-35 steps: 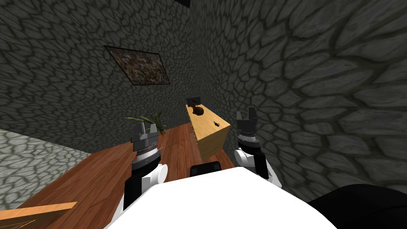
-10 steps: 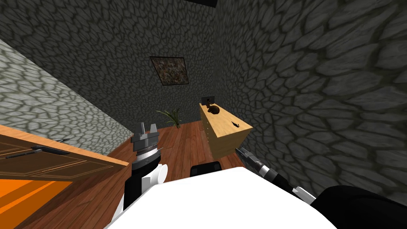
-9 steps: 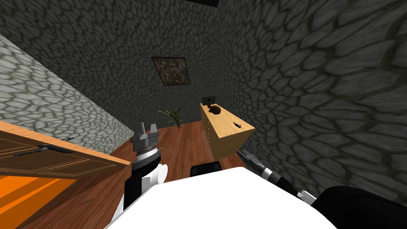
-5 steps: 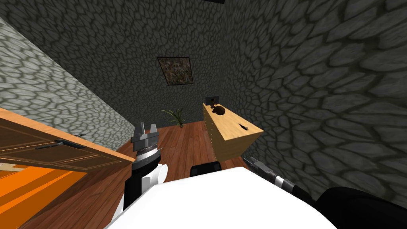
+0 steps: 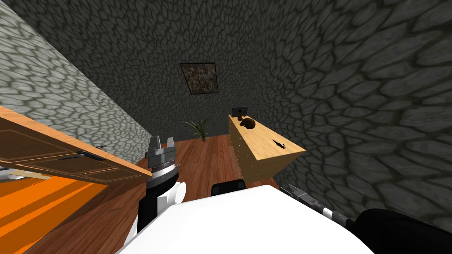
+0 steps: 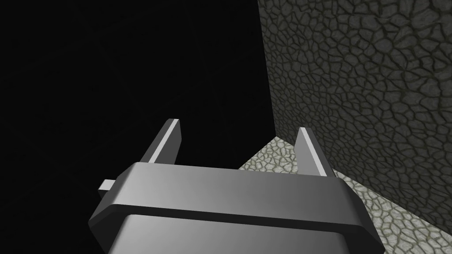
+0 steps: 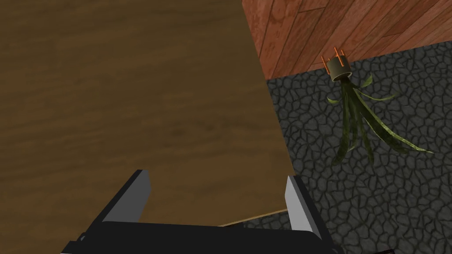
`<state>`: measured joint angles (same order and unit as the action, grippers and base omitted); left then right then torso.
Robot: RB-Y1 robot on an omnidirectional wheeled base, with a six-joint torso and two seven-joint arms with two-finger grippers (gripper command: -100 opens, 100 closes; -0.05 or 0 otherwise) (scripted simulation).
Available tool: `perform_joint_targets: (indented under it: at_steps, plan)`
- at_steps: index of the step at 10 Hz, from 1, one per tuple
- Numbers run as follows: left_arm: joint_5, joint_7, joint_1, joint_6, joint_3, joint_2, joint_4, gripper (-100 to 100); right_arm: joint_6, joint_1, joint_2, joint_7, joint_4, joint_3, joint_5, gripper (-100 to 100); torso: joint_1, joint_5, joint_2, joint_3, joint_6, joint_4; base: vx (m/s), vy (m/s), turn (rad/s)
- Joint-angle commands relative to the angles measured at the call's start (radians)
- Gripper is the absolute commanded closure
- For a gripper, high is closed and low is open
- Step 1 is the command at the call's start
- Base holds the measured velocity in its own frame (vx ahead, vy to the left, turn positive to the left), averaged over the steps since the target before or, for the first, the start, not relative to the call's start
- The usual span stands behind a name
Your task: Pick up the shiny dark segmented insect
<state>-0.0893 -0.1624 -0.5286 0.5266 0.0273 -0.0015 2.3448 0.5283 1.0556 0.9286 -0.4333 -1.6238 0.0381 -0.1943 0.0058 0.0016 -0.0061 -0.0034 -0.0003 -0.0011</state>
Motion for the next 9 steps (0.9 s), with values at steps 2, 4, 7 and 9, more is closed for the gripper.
perform_joint_targets:
  at_steps: [2, 4, 7, 9]
  plan:
    - [0.000, 0.000, 0.000, 0.000, 0.000, 0.000, 0.000, 0, 0.015, 0.039, 0.082, -0.002, 0.082, 0.016, -0.002, -100, -0.001, 0.000, 0.000, 0.000, 0.000, 0.000, 0.126, 0.076, 0.092]
    - [0.000, 0.000, 0.000, 0.000, 0.000, 0.000, 0.000, 0, 0.019, 0.070, 0.126, -0.003, 0.143, 0.026, -0.003, -100, -0.002, 0.000, 0.000, -0.001, 0.001, 0.000, 0.112, 0.049, 0.096]
    - [0.000, 0.000, 0.000, 0.000, 0.000, 0.000, 0.000, 0, 0.022, 0.101, 0.207, -0.002, 0.199, 0.037, -0.002, -100, -0.001, 0.000, 0.000, 0.000, 0.000, 0.000, 0.111, 0.055, 0.064]
    - [0.000, 0.000, 0.000, 0.000, 0.000, 0.000, 0.000, 0, 0.026, 0.130, 0.257, 0.000, 0.244, 0.048, -0.001, -100, -0.005, -0.001, 0.003, 0.001, 0.001, 0.000, 0.070, 0.010, 0.055]
